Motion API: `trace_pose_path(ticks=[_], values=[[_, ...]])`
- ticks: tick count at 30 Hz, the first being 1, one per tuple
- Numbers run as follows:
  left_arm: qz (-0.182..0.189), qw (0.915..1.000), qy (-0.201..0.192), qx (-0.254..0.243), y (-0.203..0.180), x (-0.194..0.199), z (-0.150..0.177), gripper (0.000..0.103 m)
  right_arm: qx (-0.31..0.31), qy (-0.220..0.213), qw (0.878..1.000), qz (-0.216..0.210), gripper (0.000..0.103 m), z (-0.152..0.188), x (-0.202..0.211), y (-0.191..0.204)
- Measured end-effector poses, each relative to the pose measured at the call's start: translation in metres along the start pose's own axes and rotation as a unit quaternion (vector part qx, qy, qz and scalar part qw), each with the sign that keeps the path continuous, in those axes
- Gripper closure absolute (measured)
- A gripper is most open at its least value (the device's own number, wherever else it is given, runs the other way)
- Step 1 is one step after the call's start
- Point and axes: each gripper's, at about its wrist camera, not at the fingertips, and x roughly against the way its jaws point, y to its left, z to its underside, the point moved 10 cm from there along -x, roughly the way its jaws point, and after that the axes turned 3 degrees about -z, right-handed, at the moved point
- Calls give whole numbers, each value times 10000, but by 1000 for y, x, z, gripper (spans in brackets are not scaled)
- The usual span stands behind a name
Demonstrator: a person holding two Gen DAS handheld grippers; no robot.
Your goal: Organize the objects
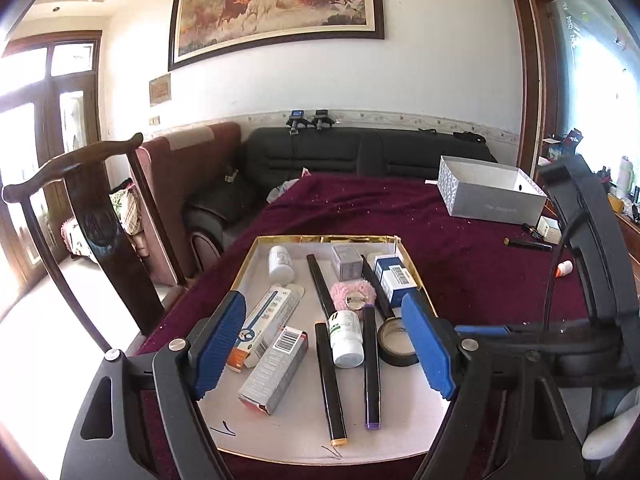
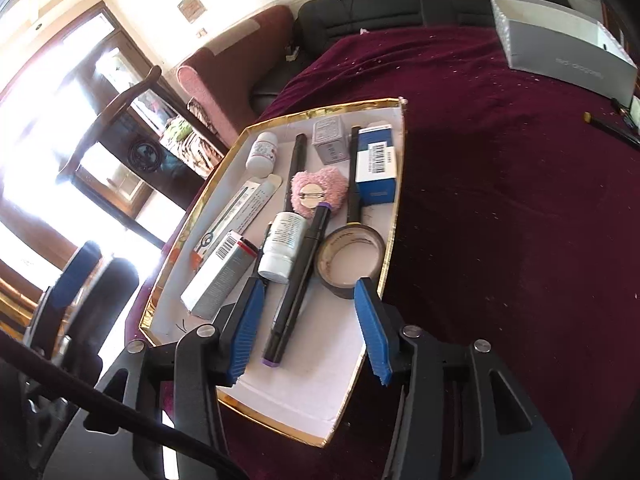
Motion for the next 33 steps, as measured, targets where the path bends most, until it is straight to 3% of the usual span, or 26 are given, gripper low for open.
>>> trace_pose_path(ticks=[5,10,15,19,24,27,31,33], values=[[-68,9999,-86,28,1,5,-5,27,49,-239,9995,225,51,2,13,-8],[-4,9998,-141,168,3,12,-10,15,262,-488,9970,547,47,3,25,-9],[-19,9991,-360,220,4,22,-18,15,517,-756,9920,870,40,2,36,-8],[-104,9986,-488,192,5,30,-23,12,774,-1215,9810,1299,31,-4,53,-6],[220,9975,-274,621,12,26,-22,8,962,-2104,9546,1877,21,-12,88,-3],[53,9971,-292,702,21,27,-23,8,954,-2282,9472,2039,15,-15,95,-7],[-261,9966,-431,654,29,32,-25,1,801,-2124,9505,2121,15,-14,88,-19],[-234,9970,-373,642,28,31,-23,1,766,-2236,9470,2174,15,-13,92,-21]])
